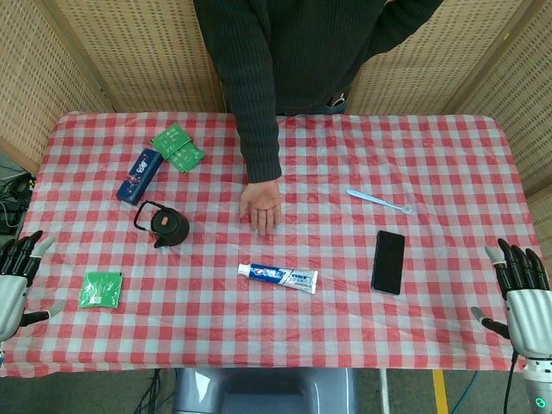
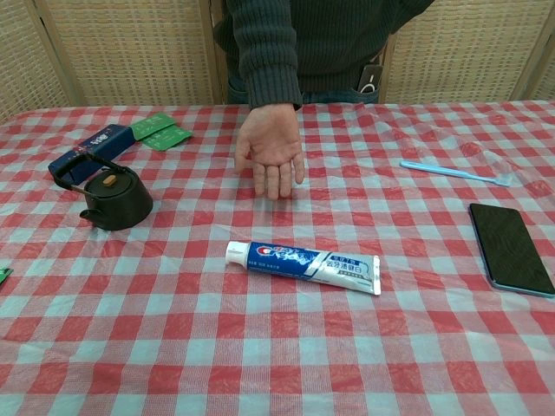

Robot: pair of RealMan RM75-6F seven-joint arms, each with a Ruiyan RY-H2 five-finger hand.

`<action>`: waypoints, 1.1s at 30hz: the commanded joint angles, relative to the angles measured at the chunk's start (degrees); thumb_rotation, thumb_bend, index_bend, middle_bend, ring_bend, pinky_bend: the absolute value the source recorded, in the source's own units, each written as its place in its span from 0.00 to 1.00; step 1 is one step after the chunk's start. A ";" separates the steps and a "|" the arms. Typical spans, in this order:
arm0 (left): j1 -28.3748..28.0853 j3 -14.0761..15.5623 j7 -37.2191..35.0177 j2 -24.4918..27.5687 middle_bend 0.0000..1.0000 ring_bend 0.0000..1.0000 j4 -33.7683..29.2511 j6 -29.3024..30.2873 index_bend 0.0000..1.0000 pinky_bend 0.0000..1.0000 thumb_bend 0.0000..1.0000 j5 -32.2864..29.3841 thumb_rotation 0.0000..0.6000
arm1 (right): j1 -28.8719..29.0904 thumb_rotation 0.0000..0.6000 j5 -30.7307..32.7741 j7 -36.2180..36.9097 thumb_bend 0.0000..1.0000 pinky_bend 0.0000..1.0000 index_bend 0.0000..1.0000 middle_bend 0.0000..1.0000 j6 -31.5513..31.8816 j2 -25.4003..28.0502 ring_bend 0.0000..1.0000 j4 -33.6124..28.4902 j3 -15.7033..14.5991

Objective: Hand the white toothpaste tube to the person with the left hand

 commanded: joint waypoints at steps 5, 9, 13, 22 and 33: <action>-0.24 0.14 0.38 -0.33 0.00 0.00 0.27 -0.40 0.00 0.00 0.00 0.27 1.00 | -0.09 1.00 -0.03 0.40 0.00 0.00 0.02 0.00 0.11 0.18 0.00 -0.03 -0.02; -0.90 0.36 0.68 -0.65 0.00 0.00 0.07 -1.07 0.00 0.00 0.00 1.32 1.00 | -0.11 1.00 0.28 0.69 0.00 0.00 0.02 0.00 0.03 0.27 0.00 0.09 0.09; -3.44 0.21 1.45 -1.54 0.00 0.00 -0.29 -4.06 0.00 0.00 0.00 2.94 1.00 | 0.06 1.00 1.76 1.35 0.00 0.00 0.02 0.00 -0.74 0.37 0.00 0.49 0.63; -17.27 -2.19 4.58 -6.24 0.00 0.00 -1.55 -18.16 0.00 0.00 0.00 10.51 1.00 | 0.87 1.00 5.72 2.43 0.00 0.00 0.02 0.00 -3.24 0.51 0.00 1.52 2.20; -32.73 -7.96 13.45 -17.39 0.07 0.16 -0.64 -40.37 0.15 0.26 0.01 2.14 1.00 | 1.41 1.00 9.10 3.16 0.00 0.00 0.03 0.00 -4.39 0.34 0.00 2.80 4.04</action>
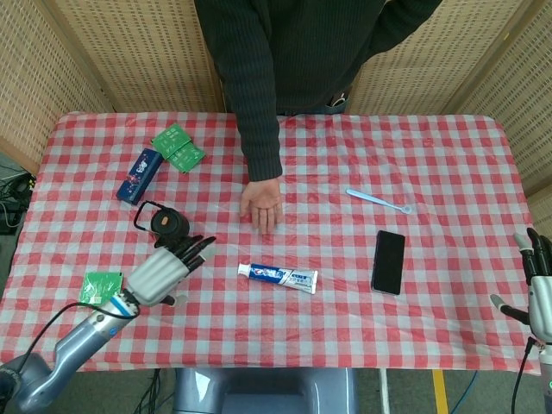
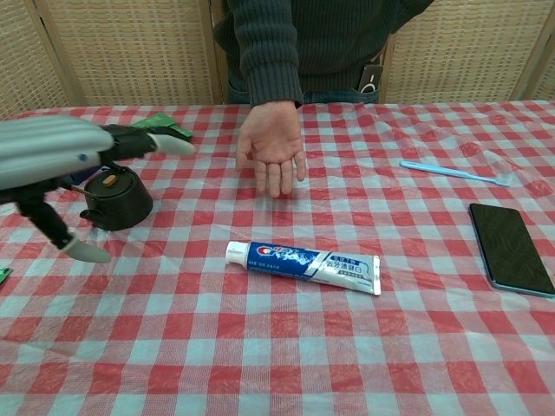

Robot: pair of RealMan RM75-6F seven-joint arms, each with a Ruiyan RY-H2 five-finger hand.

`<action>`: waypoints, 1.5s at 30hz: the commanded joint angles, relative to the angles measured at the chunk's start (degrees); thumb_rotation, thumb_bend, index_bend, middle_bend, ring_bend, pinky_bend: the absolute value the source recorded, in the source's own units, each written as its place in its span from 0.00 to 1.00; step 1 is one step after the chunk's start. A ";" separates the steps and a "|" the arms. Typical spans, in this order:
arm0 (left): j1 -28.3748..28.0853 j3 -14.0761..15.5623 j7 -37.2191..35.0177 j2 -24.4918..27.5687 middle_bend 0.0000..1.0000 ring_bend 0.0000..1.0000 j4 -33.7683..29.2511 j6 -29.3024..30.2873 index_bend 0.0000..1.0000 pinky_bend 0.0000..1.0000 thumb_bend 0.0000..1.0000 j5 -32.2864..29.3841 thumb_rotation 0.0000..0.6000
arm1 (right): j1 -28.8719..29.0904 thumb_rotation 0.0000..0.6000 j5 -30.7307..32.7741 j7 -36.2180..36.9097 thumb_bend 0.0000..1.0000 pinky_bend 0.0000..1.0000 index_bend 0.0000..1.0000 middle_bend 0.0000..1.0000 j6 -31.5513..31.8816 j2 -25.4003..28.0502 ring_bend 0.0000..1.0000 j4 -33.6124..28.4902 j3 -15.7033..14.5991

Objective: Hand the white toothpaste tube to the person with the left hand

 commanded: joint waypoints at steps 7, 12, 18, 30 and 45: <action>-10.98 -4.80 11.70 -12.36 0.11 0.21 5.14 -12.82 0.20 0.33 0.18 -13.01 1.00 | 0.24 1.00 1.14 0.91 0.00 0.00 0.03 0.00 -0.52 -0.17 0.00 1.14 0.63; -13.77 -5.44 15.92 -17.17 0.12 0.22 9.21 -13.49 0.20 0.33 0.17 -17.17 1.00 | 0.40 1.00 1.74 1.36 0.00 0.00 0.03 0.00 -1.06 -0.15 0.00 1.38 0.84; -16.92 -5.43 19.61 -21.99 0.12 0.23 14.10 -14.11 0.20 0.33 0.17 -21.81 1.00 | 0.49 1.00 2.81 1.98 0.00 0.00 0.03 0.00 -1.62 -0.04 0.00 1.71 1.28; -22.05 -4.56 19.74 -29.69 0.21 0.31 23.23 -15.69 0.31 0.36 0.20 -26.09 1.00 | 0.71 1.00 4.72 3.08 0.00 0.00 0.03 0.00 -3.14 0.01 0.00 2.69 1.80; -21.92 -3.48 13.56 -28.20 0.49 0.55 21.77 -8.34 0.63 0.58 0.41 -20.51 1.00 | 0.54 1.00 4.72 3.76 0.00 0.00 0.03 0.00 -3.13 0.32 0.00 2.59 1.76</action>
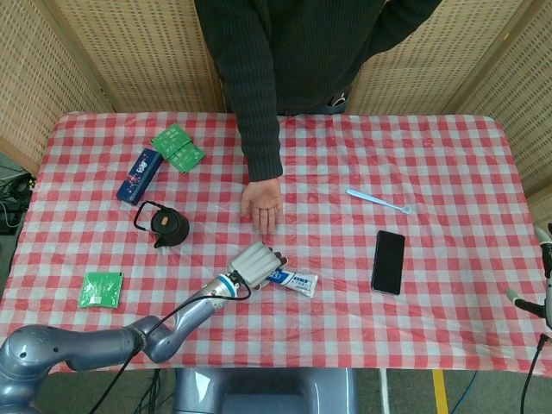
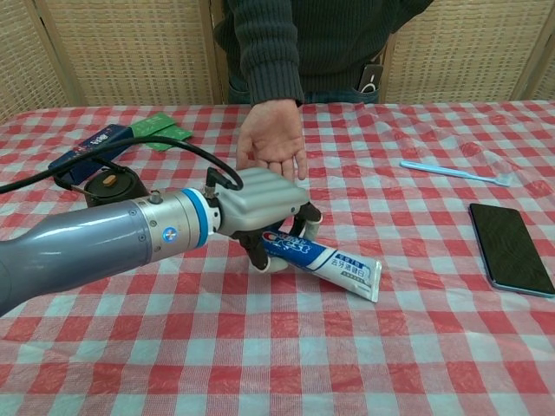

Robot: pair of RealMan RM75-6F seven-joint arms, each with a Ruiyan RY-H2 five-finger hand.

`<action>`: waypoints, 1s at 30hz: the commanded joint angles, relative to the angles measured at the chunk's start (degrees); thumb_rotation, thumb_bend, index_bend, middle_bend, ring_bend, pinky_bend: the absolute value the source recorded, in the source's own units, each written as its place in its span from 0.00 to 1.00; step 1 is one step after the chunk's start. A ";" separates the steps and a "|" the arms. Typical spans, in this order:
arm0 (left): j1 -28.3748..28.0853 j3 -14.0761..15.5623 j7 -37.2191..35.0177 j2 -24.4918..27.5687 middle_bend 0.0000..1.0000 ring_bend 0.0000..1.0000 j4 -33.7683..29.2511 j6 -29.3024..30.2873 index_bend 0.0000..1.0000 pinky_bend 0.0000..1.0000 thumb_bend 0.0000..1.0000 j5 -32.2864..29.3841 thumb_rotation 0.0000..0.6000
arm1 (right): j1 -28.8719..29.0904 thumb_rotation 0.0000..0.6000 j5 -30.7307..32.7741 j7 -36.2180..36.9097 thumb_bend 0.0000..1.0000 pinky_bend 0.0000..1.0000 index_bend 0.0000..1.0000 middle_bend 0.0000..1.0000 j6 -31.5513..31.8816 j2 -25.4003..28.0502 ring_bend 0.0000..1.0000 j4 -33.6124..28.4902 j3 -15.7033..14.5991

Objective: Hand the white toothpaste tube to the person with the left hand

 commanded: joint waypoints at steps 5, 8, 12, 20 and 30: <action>0.30 -1.00 -3.93 4.09 0.49 0.55 -4.57 4.83 0.64 0.58 0.41 3.92 1.00 | -0.04 1.00 -0.12 0.18 0.00 0.00 0.03 0.00 0.06 0.14 0.00 -0.24 -0.02; -0.04 -3.42 -5.31 5.33 0.49 0.55 -4.84 6.62 0.64 0.58 0.41 3.45 1.00 | -0.09 1.00 -0.14 0.33 0.00 0.00 0.03 0.00 0.13 0.24 0.00 -0.31 -0.01; -0.56 -5.68 -6.54 6.10 0.49 0.55 -3.40 7.31 0.64 0.58 0.41 1.33 1.00 | -0.12 1.00 0.02 0.69 0.00 0.00 0.03 0.00 -0.01 0.39 0.00 -0.32 0.03; -1.95 -8.59 -8.10 3.95 0.49 0.55 3.27 7.12 0.64 0.58 0.41 -3.94 1.00 | -0.04 1.00 0.36 1.12 0.00 0.00 0.03 0.00 -0.38 0.56 0.00 -0.34 0.18; -3.16 -8.57 -4.64 -0.53 0.48 0.54 10.23 8.86 0.61 0.57 0.38 -7.57 1.00 | 0.02 1.00 1.18 1.86 0.00 0.00 0.03 0.00 -1.12 0.71 0.00 0.14 0.40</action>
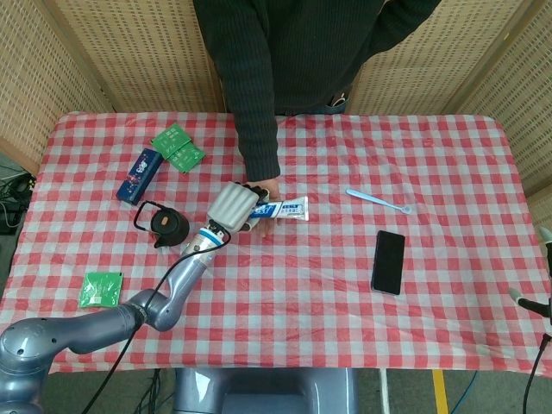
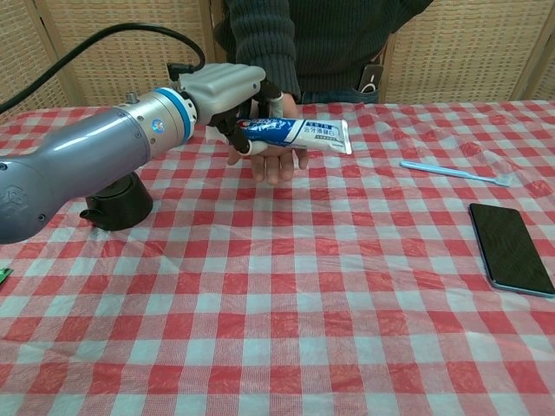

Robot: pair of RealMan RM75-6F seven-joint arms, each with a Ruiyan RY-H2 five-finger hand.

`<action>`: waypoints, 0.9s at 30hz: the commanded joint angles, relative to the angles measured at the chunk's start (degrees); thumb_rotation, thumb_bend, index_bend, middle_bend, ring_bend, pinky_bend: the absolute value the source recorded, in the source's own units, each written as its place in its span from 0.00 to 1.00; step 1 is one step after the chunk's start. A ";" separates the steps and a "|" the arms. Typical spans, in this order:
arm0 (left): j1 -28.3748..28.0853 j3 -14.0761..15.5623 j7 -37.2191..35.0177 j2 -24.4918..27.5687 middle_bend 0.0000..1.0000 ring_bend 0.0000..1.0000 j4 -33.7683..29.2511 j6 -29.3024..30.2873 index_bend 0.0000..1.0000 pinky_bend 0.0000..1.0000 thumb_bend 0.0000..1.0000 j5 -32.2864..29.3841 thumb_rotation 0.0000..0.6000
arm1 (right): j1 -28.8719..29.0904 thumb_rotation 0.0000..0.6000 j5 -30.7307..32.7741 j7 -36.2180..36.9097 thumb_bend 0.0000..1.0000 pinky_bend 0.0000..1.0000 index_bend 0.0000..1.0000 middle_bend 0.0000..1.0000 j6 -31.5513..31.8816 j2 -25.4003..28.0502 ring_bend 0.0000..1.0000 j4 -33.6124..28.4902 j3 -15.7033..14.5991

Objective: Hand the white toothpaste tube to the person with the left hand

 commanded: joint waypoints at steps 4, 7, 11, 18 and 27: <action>-0.17 0.67 -0.92 0.15 0.20 0.29 -0.67 -1.97 0.35 0.32 0.14 -1.59 1.00 | -0.07 1.00 0.00 0.18 0.00 0.00 0.03 0.00 0.10 0.12 0.00 -0.08 0.04; -0.06 0.87 -1.40 0.79 0.01 0.04 -1.61 -1.60 0.07 0.06 0.00 -1.12 1.00 | -0.08 1.00 0.01 0.16 0.00 0.00 0.03 0.00 0.08 0.15 0.00 -0.10 0.04; 0.71 0.54 -3.01 2.69 0.00 0.00 -5.08 0.02 0.00 0.00 0.00 -0.45 1.00 | -0.05 1.00 -0.06 0.11 0.00 0.00 0.03 0.00 0.04 0.12 0.00 -0.09 -0.01; 3.06 0.25 -3.63 9.09 0.00 0.00 -14.59 5.01 0.00 0.00 0.00 2.56 1.00 | -0.12 1.00 -0.44 0.05 0.00 0.00 0.03 0.00 0.32 0.20 0.00 -0.38 -0.13; 9.06 2.80 -4.78 20.40 0.00 0.00 -26.03 12.16 0.00 0.00 0.00 8.85 1.00 | -0.27 1.00 -1.05 0.00 0.00 0.00 0.03 0.00 0.69 0.30 0.00 -0.88 -0.41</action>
